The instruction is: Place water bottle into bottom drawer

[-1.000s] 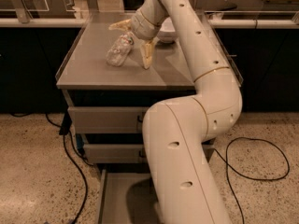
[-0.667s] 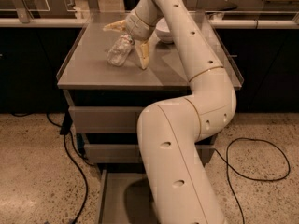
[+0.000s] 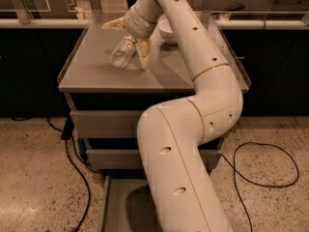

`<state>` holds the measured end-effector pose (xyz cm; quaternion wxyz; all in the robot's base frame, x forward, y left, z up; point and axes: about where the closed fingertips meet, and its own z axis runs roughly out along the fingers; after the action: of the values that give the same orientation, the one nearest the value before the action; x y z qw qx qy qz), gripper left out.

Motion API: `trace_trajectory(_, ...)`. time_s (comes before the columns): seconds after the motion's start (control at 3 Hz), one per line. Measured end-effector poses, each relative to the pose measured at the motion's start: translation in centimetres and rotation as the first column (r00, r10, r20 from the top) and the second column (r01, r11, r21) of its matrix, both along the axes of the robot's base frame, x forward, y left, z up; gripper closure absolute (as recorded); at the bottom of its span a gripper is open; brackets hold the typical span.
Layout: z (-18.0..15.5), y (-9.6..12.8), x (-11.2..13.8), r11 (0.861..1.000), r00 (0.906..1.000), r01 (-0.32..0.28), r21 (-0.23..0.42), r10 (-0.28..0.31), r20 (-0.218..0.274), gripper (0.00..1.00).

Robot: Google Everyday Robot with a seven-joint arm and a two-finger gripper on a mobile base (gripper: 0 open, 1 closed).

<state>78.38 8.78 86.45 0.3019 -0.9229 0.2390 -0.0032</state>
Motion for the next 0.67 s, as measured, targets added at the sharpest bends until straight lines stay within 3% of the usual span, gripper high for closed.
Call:
trace_trajectory(0.33,0.5,2.1,-0.6,0.998,0.9988,-0.046,-0.031,0.047,0.013,0.0)
trace_trajectory(0.67,-1.8,4.8,-1.4,0.993,0.9934,-0.111,-0.029,0.111,-0.03,0.0)
